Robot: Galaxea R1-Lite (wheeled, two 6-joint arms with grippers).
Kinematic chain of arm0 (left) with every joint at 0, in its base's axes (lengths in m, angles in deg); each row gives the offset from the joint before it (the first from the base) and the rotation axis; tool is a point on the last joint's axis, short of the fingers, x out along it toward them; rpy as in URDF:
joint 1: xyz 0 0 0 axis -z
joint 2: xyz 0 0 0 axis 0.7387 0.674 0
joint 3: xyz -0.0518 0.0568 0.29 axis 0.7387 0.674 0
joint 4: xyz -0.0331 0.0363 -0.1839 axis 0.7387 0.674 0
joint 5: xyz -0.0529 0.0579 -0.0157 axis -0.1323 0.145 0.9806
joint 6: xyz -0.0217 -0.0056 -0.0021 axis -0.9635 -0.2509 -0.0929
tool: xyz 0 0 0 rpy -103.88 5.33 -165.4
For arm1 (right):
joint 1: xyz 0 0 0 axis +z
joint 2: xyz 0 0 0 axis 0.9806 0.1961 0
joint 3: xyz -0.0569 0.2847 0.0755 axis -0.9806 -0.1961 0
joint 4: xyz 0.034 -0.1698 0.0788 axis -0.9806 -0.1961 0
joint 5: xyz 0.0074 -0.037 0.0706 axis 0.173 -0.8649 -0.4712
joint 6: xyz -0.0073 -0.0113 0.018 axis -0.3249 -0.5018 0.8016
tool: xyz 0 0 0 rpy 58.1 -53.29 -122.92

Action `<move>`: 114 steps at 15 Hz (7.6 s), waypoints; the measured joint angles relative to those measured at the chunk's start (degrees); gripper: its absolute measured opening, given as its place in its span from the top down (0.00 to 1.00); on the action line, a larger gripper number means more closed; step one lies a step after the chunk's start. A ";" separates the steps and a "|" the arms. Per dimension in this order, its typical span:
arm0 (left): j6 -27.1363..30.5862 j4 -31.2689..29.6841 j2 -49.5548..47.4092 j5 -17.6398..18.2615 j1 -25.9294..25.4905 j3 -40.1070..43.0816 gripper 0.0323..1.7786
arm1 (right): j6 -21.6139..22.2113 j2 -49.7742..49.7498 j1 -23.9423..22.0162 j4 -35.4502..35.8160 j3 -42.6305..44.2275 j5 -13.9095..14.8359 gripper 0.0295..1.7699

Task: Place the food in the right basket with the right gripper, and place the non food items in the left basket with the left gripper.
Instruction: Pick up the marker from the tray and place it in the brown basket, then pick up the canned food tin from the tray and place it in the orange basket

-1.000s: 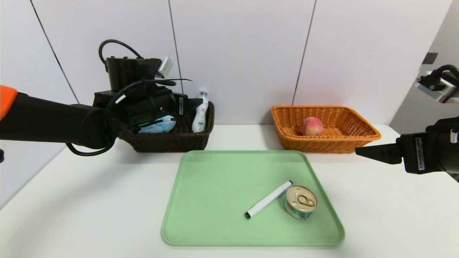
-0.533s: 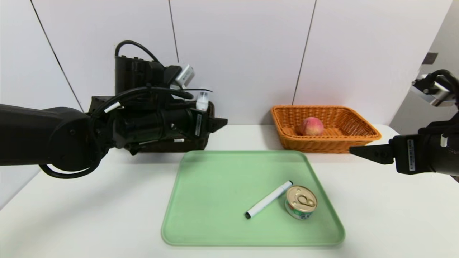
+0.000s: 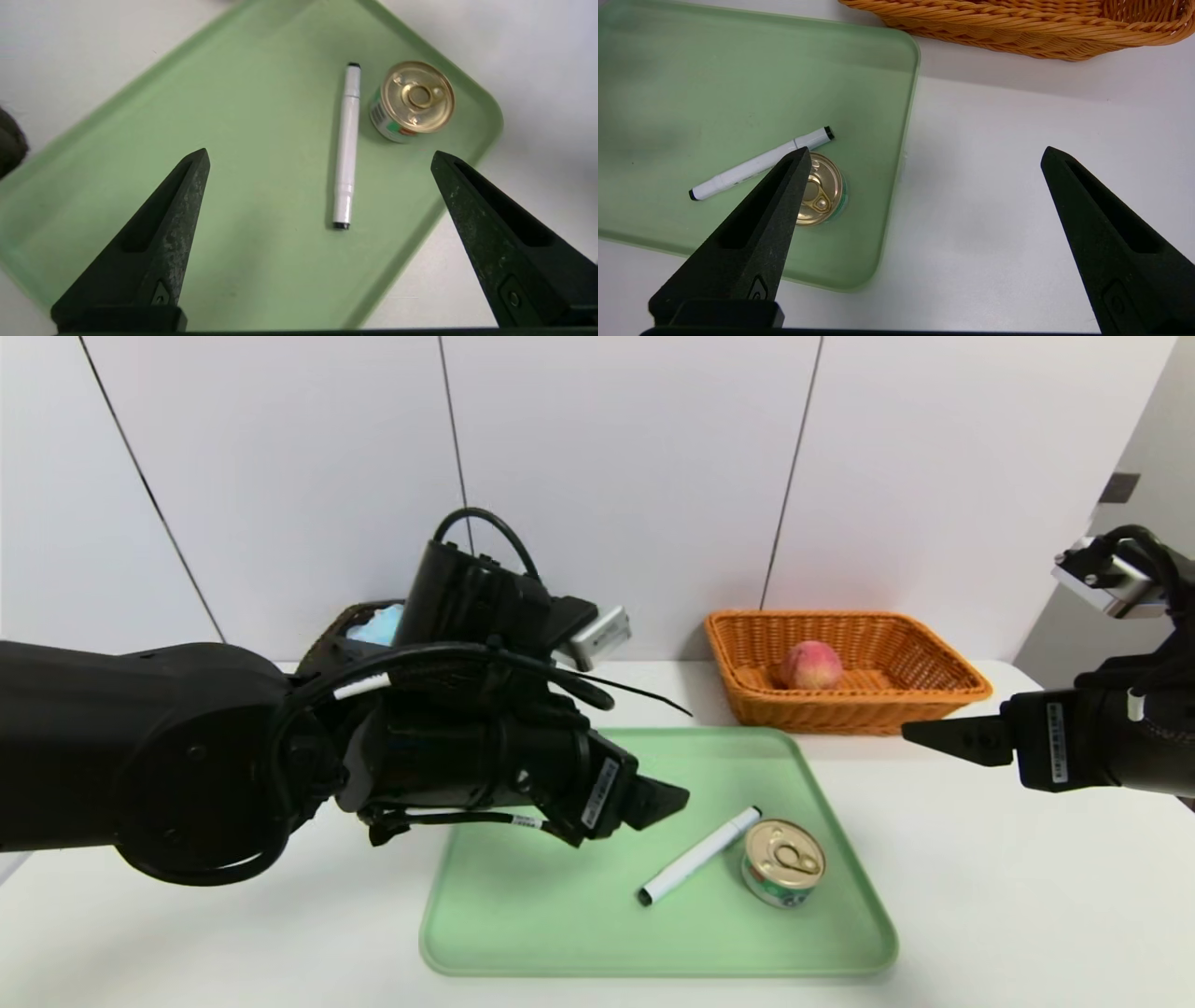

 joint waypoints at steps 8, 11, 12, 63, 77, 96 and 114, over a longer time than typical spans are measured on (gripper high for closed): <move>1.80 8.53 5.57 3.41 2.68 -7.23 0.05 | 0.32 0.21 -0.04 -0.02 -0.11 -0.44 0.04; 9.56 13.85 7.89 3.24 3.50 -9.76 0.05 | 0.73 0.18 -0.06 -0.04 -0.41 -0.61 0.04; 10.36 14.70 8.86 2.86 3.84 -10.92 0.05 | 0.77 0.16 -0.09 -0.02 -0.50 -0.63 0.04; 12.34 14.87 21.42 -9.70 2.18 -21.61 0.92 | 0.71 -1.02 -1.72 3.74 -3.04 -1.93 0.04; 19.68 21.78 7.34 -3.58 -25.47 -32.76 0.92 | 0.60 -2.16 -1.74 3.74 -3.30 -2.08 0.04; 42.34 20.98 19.66 -0.54 -29.90 -30.66 0.64 | 0.71 -2.60 -1.74 3.67 -3.40 -2.10 0.04; 6.74 25.20 -13.82 -6.21 -28.83 -4.69 0.10 | -1.22 1.73 3.83 -15.49 12.64 -8.01 0.04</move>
